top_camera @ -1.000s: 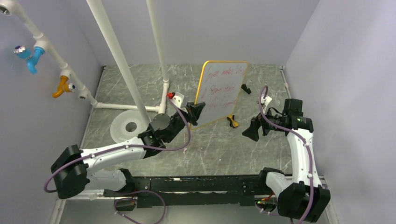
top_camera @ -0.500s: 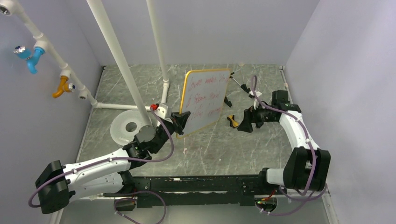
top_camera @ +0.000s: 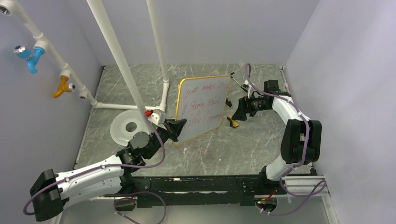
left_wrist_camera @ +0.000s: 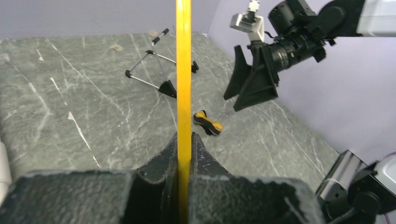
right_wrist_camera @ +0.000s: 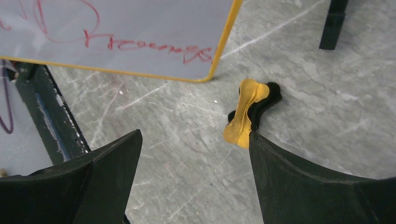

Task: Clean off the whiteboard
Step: Pick up the whiteboard eraser from the center of the board.

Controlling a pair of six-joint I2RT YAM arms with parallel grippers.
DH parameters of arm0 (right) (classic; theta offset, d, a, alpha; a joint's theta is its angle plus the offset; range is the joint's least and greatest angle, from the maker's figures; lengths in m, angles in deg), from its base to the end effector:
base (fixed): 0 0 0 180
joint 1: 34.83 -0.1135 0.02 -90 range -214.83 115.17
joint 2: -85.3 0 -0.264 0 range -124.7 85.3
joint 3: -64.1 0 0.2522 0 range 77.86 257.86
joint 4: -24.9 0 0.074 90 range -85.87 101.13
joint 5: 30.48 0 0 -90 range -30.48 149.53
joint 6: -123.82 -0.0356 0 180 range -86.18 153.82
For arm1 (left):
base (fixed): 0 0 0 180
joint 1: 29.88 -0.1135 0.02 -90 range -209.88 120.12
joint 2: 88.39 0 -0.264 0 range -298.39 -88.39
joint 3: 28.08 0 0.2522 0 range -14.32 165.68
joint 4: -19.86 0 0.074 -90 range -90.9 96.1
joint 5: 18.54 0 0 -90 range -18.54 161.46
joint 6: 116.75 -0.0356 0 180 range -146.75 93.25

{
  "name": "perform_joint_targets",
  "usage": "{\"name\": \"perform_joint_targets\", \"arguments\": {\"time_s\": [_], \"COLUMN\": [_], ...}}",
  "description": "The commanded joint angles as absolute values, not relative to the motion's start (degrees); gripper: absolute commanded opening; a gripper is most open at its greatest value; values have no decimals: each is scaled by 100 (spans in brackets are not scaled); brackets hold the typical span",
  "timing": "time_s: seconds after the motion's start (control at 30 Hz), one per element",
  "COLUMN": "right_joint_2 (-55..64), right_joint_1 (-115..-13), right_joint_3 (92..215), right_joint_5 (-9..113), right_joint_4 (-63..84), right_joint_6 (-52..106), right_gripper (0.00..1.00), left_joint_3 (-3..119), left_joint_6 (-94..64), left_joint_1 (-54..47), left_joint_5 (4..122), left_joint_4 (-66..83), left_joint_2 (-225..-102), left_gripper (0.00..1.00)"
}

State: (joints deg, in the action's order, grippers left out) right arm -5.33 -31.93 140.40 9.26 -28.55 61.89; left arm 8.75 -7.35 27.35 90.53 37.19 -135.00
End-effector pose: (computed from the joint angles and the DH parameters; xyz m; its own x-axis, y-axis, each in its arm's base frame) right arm 0.3048 0.0120 0.2255 -0.6944 -0.2660 -0.6686 -0.6628 0.5984 0.4502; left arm 0.1147 -0.1567 0.2767 -0.1387 -0.3646 -0.9208 0.6078 0.7027 -0.3698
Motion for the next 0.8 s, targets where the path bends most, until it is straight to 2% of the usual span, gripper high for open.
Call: {"name": "perform_joint_targets", "arguments": {"time_s": [0.0,0.17,0.37,0.57,0.67,0.77], "right_joint_2": [-752,-1018,-691,-1019,-1109,-1326], "right_joint_1": [-3216,-3209,-3311,-3577,-3827,-3952], "right_joint_3": [14402,14579,13957,13947,13889,13960], "right_joint_5": [113,306,1877,2609,2840,2961], "right_joint_4": [-2631,-2852,-1925,-1714,-1527,-1463], "right_joint_6": [6215,6599,6051,5584,5316,5135], "right_gripper": [86,89,87,66,57,53], "left_joint_3": [627,219,-162,-394,-475,-591], "left_joint_6": [-420,-458,-496,-471,-492,-439], "left_joint_1": [2743,2743,2743,2742,2742,2742], "left_joint_5": [8530,8765,9140,9943,9892,9772], "left_joint_4": [3433,3504,3564,2986,2771,2706], "left_joint_2": [-13207,-13230,-13384,-12992,-12746,-12563], "left_gripper": [0,0,0,0,0,0]}}
